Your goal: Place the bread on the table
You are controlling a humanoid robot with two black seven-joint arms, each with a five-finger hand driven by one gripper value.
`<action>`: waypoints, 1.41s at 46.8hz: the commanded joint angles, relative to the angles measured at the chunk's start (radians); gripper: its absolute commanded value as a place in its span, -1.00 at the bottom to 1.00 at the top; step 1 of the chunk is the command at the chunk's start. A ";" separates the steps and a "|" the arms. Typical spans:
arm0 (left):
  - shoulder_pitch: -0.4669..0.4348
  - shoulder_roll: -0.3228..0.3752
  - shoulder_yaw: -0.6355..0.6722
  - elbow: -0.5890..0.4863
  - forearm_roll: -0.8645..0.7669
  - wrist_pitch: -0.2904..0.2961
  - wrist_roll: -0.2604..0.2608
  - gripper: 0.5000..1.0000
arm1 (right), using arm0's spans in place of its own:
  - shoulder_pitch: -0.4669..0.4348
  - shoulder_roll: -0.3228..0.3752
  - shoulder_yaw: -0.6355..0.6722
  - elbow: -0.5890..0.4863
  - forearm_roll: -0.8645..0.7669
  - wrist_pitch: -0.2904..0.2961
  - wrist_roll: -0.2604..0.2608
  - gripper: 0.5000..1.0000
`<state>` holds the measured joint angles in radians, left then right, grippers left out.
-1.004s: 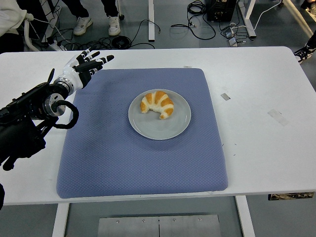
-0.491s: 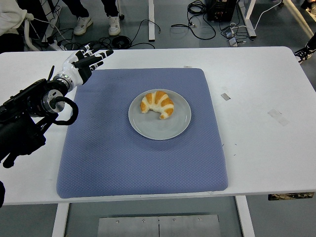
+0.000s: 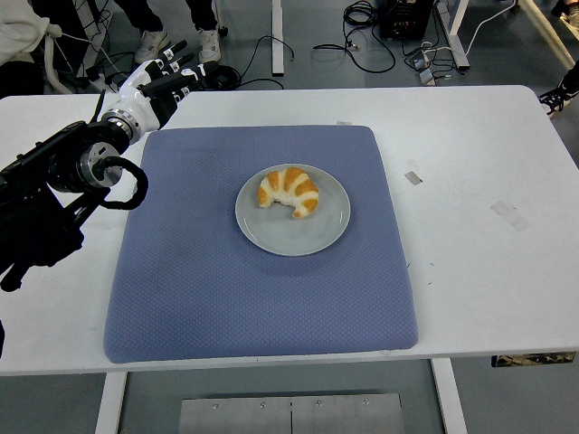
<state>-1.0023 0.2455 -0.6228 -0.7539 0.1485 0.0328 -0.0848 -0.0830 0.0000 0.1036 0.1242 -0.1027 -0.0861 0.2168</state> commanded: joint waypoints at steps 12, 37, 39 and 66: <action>-0.054 0.133 0.221 -0.277 0.155 0.009 -0.001 0.92 | 0.000 0.000 -0.001 0.000 0.000 0.000 0.001 1.00; -0.096 0.109 0.385 -0.315 0.778 0.001 -0.194 0.92 | 0.000 0.000 -0.001 0.000 0.000 0.000 -0.001 1.00; -0.096 0.106 0.391 -0.314 0.798 0.002 -0.216 0.92 | 0.000 0.000 0.001 0.000 0.000 0.000 -0.001 1.00; -0.121 0.095 0.517 -0.277 0.827 0.022 -0.188 0.91 | 0.000 0.000 0.001 0.000 0.000 0.000 0.001 1.00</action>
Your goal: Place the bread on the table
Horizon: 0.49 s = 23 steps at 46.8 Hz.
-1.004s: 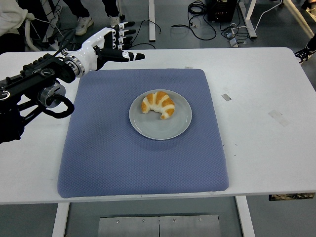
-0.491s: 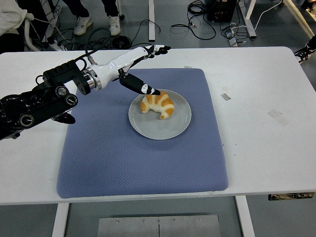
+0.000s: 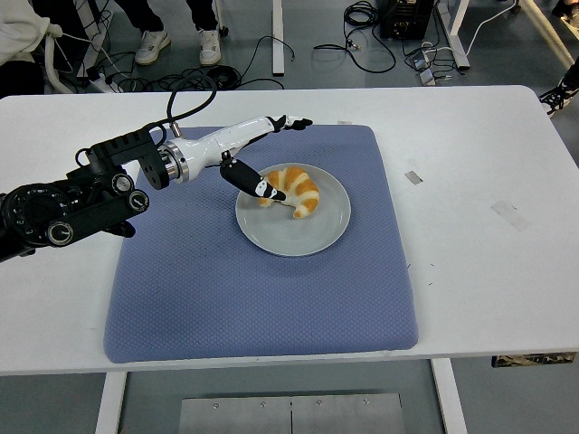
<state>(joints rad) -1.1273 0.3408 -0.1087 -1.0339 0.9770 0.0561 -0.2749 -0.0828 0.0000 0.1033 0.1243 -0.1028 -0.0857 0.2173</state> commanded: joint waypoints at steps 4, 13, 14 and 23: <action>0.007 0.000 0.003 0.003 0.000 -0.001 0.006 0.91 | 0.000 0.000 0.001 0.000 0.000 0.000 -0.001 1.00; 0.012 -0.002 0.004 0.024 0.019 -0.001 0.005 0.86 | 0.000 0.000 -0.001 0.000 0.000 0.000 0.001 1.00; 0.012 -0.002 0.006 0.034 0.019 -0.001 0.005 0.86 | 0.000 0.000 0.001 0.000 0.000 0.000 -0.001 1.00; -0.040 -0.011 0.116 0.090 0.035 -0.001 0.005 0.82 | 0.000 0.000 0.001 0.000 0.000 0.000 -0.001 1.00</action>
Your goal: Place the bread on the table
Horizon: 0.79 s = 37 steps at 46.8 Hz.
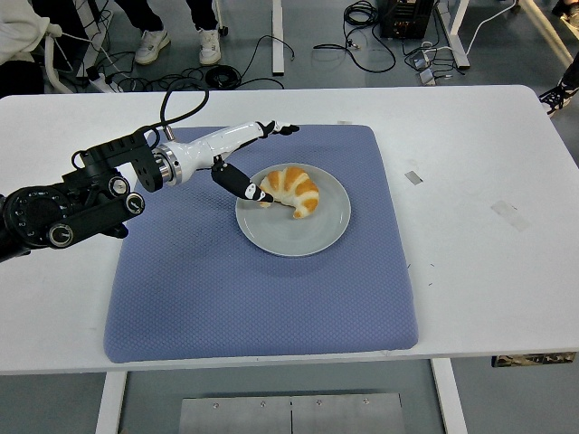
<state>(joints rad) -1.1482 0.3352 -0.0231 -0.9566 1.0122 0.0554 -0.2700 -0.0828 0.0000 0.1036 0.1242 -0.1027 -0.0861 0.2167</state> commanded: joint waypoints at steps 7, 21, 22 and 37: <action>-0.022 -0.024 0.045 0.047 -0.012 -0.002 -0.005 0.82 | 0.000 0.000 0.001 0.000 0.000 0.000 0.001 1.00; -0.013 -0.079 0.042 0.053 -0.041 -0.009 -0.014 0.82 | 0.000 0.000 -0.001 0.000 0.000 0.000 0.001 1.00; -0.013 -0.082 0.043 0.053 -0.043 -0.011 -0.014 0.82 | 0.000 0.000 -0.001 0.000 0.000 0.000 0.001 1.00; -0.021 -0.099 0.069 0.053 -0.037 -0.011 -0.012 0.82 | 0.000 0.000 -0.001 0.000 0.000 0.000 0.000 1.00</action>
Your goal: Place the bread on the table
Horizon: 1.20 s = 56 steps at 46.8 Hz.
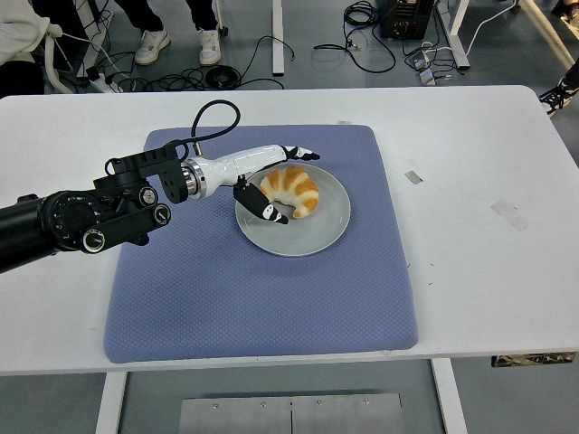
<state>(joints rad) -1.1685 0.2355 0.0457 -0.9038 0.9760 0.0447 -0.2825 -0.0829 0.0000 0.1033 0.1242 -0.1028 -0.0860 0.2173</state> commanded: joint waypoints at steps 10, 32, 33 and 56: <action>0.003 -0.001 0.008 0.002 0.006 0.001 0.000 0.56 | 0.000 0.000 0.001 0.000 0.000 0.000 -0.001 1.00; 0.006 -0.002 0.042 0.022 0.007 0.003 0.000 0.15 | 0.000 0.000 0.001 0.000 0.000 0.000 0.000 1.00; 0.006 -0.002 0.042 0.022 0.007 0.003 0.000 0.09 | 0.000 0.000 0.001 0.000 0.000 0.000 -0.001 1.00; -0.034 0.004 0.040 0.022 0.007 0.003 -0.004 -1.00 | 0.000 0.000 0.001 0.000 0.000 0.000 0.000 1.00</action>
<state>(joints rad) -1.1934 0.2371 0.0857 -0.8820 0.9833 0.0476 -0.2868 -0.0829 0.0000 0.1034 0.1243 -0.1028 -0.0860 0.2168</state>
